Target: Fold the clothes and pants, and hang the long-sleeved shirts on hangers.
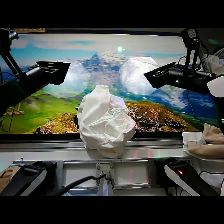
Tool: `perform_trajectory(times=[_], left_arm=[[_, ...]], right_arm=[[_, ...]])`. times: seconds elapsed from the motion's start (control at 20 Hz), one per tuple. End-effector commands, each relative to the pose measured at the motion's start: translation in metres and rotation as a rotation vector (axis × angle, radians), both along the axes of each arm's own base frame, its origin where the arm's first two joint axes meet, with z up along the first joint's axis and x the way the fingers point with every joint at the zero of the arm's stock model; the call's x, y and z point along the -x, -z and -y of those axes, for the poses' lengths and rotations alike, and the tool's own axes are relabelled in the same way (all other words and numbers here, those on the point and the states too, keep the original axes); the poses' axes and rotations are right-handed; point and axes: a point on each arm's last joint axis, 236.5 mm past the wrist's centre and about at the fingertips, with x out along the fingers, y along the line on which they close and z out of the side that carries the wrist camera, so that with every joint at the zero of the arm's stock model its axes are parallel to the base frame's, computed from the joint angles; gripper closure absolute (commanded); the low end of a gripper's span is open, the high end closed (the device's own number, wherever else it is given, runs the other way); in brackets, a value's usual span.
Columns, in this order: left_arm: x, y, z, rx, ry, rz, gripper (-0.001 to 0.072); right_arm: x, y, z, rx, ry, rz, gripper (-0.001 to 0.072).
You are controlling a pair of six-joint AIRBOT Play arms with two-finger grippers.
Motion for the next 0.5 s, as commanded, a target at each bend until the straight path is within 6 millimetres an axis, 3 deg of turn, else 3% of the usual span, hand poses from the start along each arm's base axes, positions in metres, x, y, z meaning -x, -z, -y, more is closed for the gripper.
perform_trajectory(times=[0.0,0.3,0.45], left_arm=[[0.000,0.000,0.000,-0.001,0.001,0.000,0.0352],[0.004,0.004,0.003,-0.006,0.019,-0.017,0.0353],[0.025,0.032,0.019,-0.049,0.127,-0.130,0.0353]], right_arm=[[-0.008,-0.007,0.002,-0.011,0.023,0.037,0.0203],[-0.027,-0.033,0.006,-0.074,0.087,0.145,0.0203],[-0.022,-0.032,-0.003,-0.119,0.067,0.109,0.0204]])
